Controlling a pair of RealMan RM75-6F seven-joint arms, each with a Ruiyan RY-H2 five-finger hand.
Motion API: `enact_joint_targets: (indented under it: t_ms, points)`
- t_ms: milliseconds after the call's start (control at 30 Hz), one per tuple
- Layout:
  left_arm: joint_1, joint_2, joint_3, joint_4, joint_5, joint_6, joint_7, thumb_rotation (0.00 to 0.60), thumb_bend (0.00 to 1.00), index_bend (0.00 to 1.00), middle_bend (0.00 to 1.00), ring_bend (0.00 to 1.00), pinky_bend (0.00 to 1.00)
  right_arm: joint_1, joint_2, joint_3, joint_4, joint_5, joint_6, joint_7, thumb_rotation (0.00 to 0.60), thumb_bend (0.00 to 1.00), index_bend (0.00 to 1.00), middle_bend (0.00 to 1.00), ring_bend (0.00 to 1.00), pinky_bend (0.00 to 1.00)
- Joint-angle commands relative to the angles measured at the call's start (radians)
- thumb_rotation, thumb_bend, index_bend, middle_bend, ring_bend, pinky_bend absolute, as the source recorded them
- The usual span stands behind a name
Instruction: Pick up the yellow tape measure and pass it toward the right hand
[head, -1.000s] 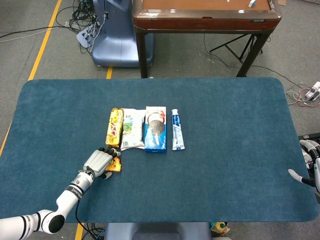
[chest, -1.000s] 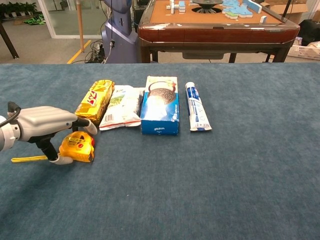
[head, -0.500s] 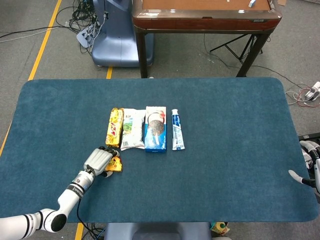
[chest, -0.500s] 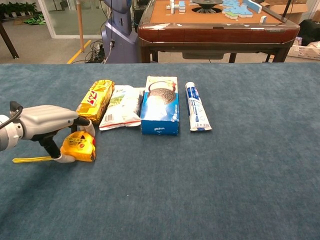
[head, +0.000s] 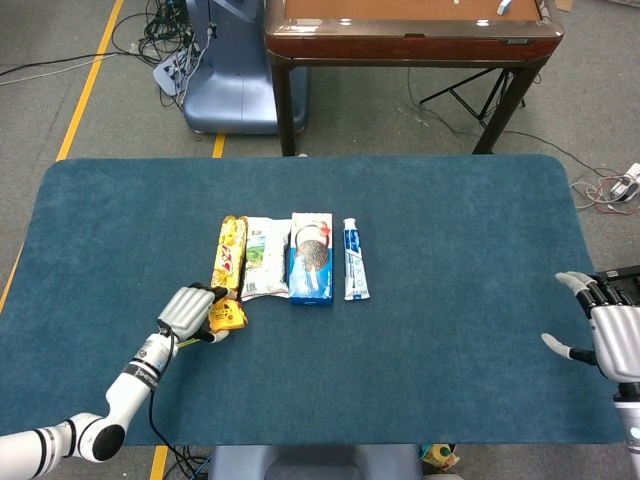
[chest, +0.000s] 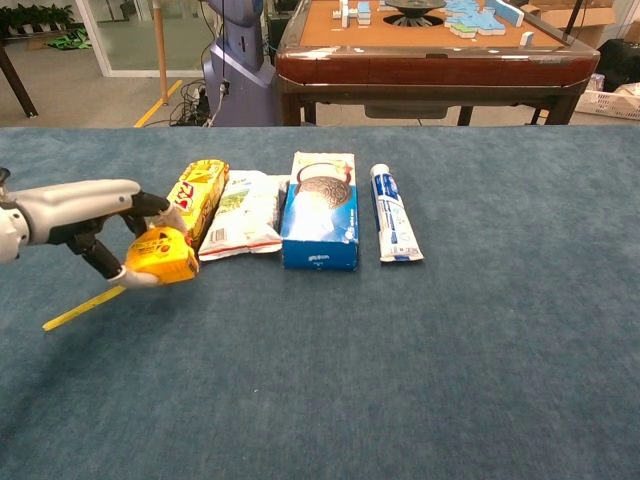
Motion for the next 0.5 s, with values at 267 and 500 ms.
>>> enact_joint_targets:
  t_ms: [267, 500]
  points:
    - [-0.011, 0.159, -0.082, -0.220, -0.124, -0.034, -0.082, 0.600, 0.25, 0.45, 0.46, 0.37, 0.24, 0.196, -0.039, 0.061, -0.148, -0.023, -0.204, -0.011, 0.600, 0.08, 0.19, 0.17, 0.17, 0.24]
    - [-0.048, 0.207, -0.120, -0.319, -0.202, -0.009, -0.047, 0.600, 0.25, 0.45, 0.46, 0.37, 0.24, 0.340, -0.160, 0.117, -0.174, 0.018, -0.316, -0.077, 0.600, 0.08, 0.19, 0.17, 0.16, 0.24]
